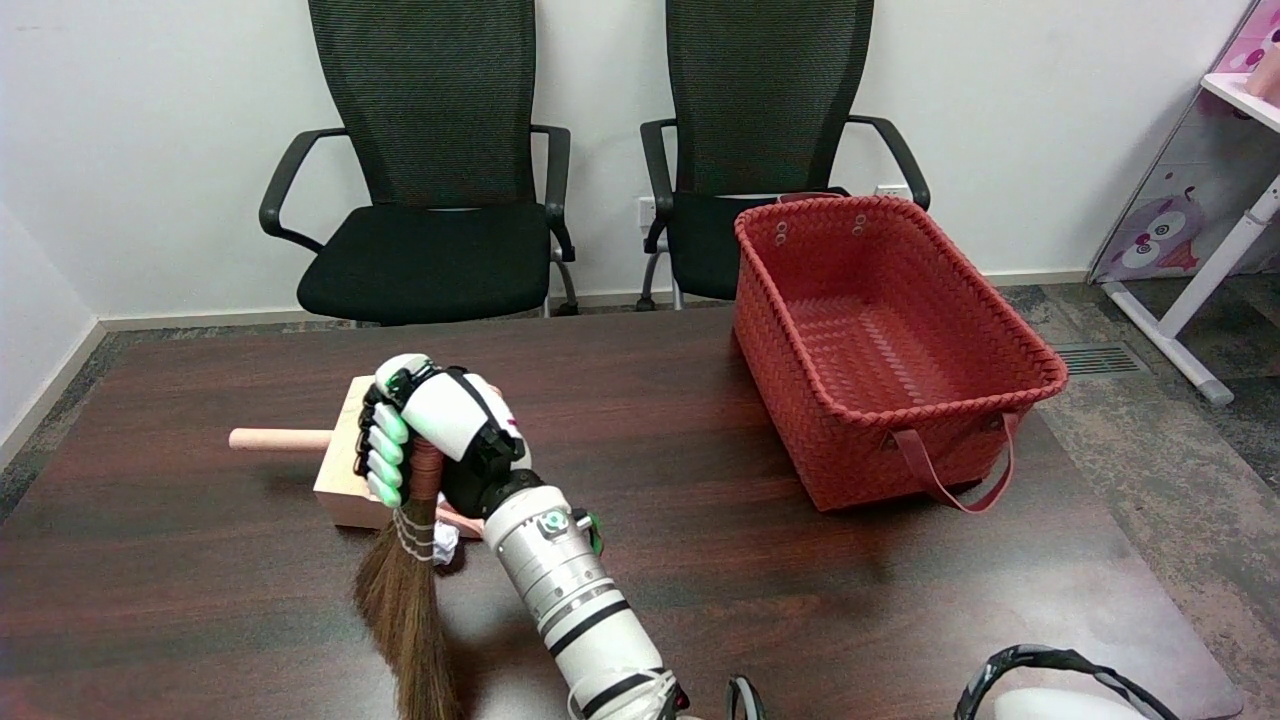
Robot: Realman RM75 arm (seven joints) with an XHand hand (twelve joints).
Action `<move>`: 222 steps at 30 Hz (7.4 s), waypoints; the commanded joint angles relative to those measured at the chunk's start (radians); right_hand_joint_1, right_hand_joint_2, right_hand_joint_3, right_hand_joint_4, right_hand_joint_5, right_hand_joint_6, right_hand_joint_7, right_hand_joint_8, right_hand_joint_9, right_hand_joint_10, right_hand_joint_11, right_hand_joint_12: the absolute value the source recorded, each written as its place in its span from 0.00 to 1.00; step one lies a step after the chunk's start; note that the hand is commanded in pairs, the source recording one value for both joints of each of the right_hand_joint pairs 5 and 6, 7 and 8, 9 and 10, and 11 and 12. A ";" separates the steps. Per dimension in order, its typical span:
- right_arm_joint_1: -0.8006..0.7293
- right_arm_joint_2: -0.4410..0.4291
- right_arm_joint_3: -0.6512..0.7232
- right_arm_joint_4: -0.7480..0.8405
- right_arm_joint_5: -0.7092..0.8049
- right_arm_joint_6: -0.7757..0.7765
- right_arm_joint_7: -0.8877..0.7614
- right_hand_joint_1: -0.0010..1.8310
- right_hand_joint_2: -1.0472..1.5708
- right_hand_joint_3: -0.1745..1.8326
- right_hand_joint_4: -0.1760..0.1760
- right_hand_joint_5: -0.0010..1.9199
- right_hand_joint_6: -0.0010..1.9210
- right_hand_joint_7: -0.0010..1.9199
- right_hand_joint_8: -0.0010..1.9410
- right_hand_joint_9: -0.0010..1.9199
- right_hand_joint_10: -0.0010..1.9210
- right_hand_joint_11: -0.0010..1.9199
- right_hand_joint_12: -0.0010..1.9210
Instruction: Sweep the paper ball into the dustpan.
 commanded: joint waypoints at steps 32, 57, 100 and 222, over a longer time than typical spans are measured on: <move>-0.054 0.167 0.057 -0.131 0.025 -0.114 -0.219 0.35 1.00 0.95 0.63 1.00 1.00 1.00 0.99 1.00 1.00 1.00 1.00; -0.001 0.441 0.152 -0.351 0.147 0.145 -0.221 0.36 1.00 0.96 0.63 1.00 1.00 1.00 0.99 1.00 1.00 1.00 1.00; -0.337 0.400 0.524 -0.675 -0.210 -0.039 -0.224 0.34 0.99 1.00 0.65 1.00 1.00 1.00 0.99 1.00 1.00 1.00 1.00; -0.063 -0.493 1.001 0.450 -1.182 -0.076 -0.224 0.30 1.00 0.96 0.74 1.00 1.00 1.00 0.99 1.00 1.00 1.00 1.00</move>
